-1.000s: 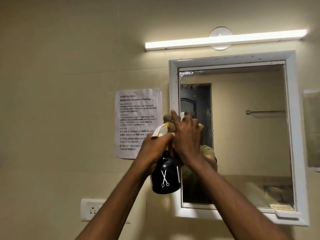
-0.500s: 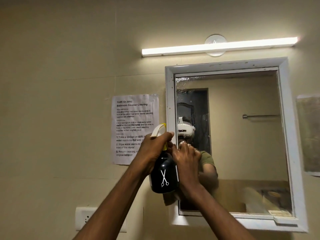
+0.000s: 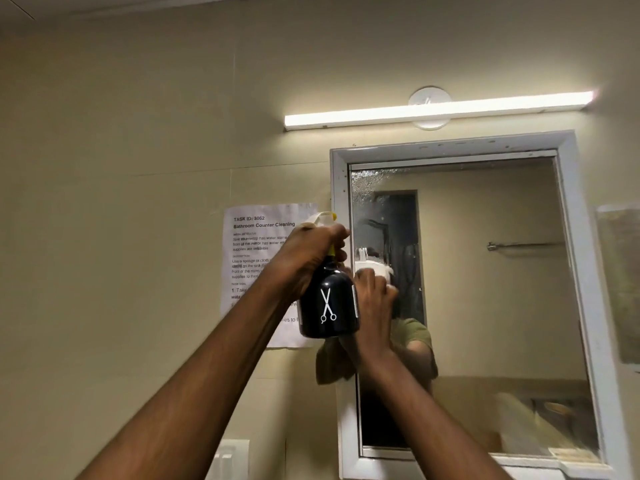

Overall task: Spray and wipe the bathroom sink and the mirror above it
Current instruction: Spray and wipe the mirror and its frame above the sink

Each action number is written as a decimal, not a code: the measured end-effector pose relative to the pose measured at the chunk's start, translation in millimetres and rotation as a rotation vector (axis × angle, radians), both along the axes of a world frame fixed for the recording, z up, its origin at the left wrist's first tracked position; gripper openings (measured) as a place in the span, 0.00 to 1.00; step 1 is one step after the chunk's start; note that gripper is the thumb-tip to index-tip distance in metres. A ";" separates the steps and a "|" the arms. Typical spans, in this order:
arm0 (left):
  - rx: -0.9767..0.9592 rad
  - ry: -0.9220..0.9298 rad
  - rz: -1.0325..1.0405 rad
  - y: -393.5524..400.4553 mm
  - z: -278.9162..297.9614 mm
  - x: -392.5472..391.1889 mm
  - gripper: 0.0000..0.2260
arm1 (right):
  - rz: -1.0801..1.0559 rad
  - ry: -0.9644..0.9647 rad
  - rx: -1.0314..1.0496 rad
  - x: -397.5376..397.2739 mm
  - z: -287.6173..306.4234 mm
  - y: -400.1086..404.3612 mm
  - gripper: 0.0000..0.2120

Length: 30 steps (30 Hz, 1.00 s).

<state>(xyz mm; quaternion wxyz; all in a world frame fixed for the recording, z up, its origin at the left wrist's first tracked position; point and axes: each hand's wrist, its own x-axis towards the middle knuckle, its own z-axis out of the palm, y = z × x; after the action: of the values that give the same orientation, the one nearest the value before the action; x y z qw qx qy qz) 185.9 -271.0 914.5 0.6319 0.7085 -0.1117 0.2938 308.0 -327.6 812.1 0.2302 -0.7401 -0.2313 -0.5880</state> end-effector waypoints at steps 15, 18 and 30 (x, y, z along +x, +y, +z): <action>0.036 -0.005 -0.084 4.4 24.9 1.1 0.02 | -0.016 -0.083 0.073 -13.3 107.8 -2.3 0.33; -0.015 -0.051 -0.130 4.5 37.0 1.4 0.02 | -0.051 -0.057 0.125 -14.2 141.9 0.8 0.30; -0.013 -0.068 0.004 3.1 42.8 15.4 0.07 | 0.034 -0.208 0.152 30.0 55.9 14.3 0.33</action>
<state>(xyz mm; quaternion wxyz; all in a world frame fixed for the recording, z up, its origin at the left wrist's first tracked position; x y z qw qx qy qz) 201.3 -267.9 957.3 0.6319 0.6940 -0.1298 0.3198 337.9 -313.3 868.0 0.2703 -0.6517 -0.2213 -0.6732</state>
